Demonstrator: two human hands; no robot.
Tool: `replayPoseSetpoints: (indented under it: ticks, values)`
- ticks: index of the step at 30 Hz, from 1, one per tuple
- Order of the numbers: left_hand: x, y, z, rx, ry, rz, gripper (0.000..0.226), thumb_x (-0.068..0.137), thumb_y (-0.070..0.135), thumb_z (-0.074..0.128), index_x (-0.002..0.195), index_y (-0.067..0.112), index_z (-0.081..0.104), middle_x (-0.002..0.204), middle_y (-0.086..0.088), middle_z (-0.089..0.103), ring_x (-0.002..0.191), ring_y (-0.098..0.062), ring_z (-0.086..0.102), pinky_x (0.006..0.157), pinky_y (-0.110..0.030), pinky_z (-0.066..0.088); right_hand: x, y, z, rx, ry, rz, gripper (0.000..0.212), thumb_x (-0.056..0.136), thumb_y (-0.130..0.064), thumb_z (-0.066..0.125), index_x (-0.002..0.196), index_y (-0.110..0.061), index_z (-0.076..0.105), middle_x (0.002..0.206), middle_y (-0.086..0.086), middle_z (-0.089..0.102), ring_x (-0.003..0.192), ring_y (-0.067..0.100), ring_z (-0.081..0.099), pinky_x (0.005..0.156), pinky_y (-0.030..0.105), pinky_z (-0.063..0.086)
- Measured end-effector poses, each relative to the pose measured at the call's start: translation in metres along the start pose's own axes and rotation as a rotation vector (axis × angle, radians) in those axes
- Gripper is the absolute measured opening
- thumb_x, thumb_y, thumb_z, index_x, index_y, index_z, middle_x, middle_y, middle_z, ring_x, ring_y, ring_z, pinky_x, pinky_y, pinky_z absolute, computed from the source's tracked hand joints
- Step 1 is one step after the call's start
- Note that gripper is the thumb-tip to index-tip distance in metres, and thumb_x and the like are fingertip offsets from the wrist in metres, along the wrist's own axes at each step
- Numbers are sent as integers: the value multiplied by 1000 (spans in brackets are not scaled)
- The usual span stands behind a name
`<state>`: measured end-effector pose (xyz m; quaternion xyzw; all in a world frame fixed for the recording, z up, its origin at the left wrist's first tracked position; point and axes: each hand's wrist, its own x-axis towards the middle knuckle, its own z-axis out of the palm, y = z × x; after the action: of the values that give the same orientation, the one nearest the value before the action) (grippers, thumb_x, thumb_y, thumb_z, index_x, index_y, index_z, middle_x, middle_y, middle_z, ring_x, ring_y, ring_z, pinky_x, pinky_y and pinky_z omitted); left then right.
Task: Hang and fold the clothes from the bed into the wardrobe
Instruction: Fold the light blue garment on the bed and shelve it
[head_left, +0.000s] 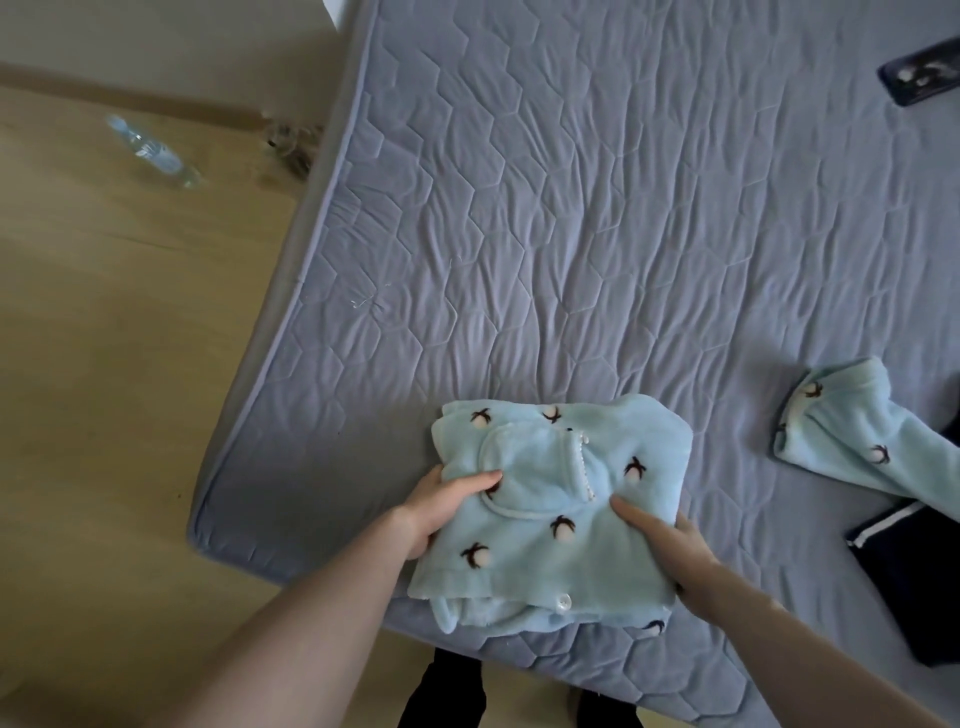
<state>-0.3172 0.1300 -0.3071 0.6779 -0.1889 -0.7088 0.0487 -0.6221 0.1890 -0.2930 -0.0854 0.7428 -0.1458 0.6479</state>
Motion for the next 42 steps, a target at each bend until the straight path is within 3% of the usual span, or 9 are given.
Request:
replayPoseSetpoints:
  ticks: [4, 10, 15, 19, 21, 25, 34, 38, 42]
  values:
    - [-13, -16, -2, -67, -16, -53, 81, 50, 68, 94, 121, 38, 69, 105, 5, 79, 92, -21, 78, 86, -45, 62, -12, 1, -4, 16, -60, 27, 80, 45, -55, 98, 114, -27, 69, 95, 2, 81, 82, 24, 79, 63, 36, 63]
    - [-21, -44, 6, -200, 31, -93, 90, 48, 75, 91, 126, 38, 68, 110, 2, 78, 98, -26, 77, 89, -46, 61, -9, -3, -3, -20, -71, -30, 77, 49, -59, 95, 116, -30, 70, 96, -2, 81, 87, 23, 79, 79, 41, 63]
    - [-15, -51, 10, -245, -6, -23, 84, 56, 70, 91, 129, 36, 66, 112, -1, 78, 101, -27, 76, 92, -47, 60, 11, 4, 6, 6, -69, -25, 72, 52, -57, 97, 112, -29, 68, 86, -2, 80, 74, 22, 78, 58, 35, 62]
    - [-31, -51, 15, -292, -94, -6, 70, 72, 59, 88, 129, 23, 69, 117, -10, 76, 106, -31, 74, 96, -53, 58, 8, 7, 11, -20, -97, 16, 82, 53, -56, 95, 121, -21, 67, 101, 9, 79, 87, 33, 78, 74, 49, 65]
    - [-51, -50, 23, -327, -106, 15, 61, 80, 54, 83, 130, 21, 69, 120, -10, 75, 109, -32, 73, 98, -54, 57, -7, 3, 8, -31, -126, 33, 87, 48, -57, 95, 121, -19, 67, 102, 10, 79, 88, 34, 78, 74, 49, 64]
    - [-114, -47, 31, -460, -115, 56, 53, 87, 44, 80, 132, 18, 68, 126, -14, 72, 115, -34, 70, 101, -55, 54, -56, -23, -10, -72, -170, 9, 82, 43, -53, 97, 114, -21, 71, 93, 6, 81, 80, 28, 79, 59, 38, 63]
    - [-319, -19, 15, -583, 60, 240, 65, 82, 54, 82, 134, 20, 67, 129, -9, 71, 119, -29, 68, 107, -50, 50, -246, -121, 6, -235, -360, -150, 75, 49, -56, 96, 113, -26, 73, 101, 1, 81, 87, 22, 79, 61, 32, 63]
    - [-404, -18, -6, -650, 196, 314, 72, 73, 60, 86, 131, 21, 68, 122, -6, 75, 112, -27, 72, 102, -48, 53, -327, -155, 34, -337, -479, -215, 76, 50, -57, 97, 115, -25, 74, 106, 3, 80, 93, 24, 78, 64, 32, 64]
    - [-485, -26, -31, -777, 334, 417, 62, 71, 62, 87, 122, 30, 72, 120, -2, 76, 108, -25, 74, 93, -44, 59, -395, -179, 81, -468, -577, -289, 77, 58, -59, 94, 124, -26, 71, 114, 3, 78, 102, 27, 76, 81, 42, 63]
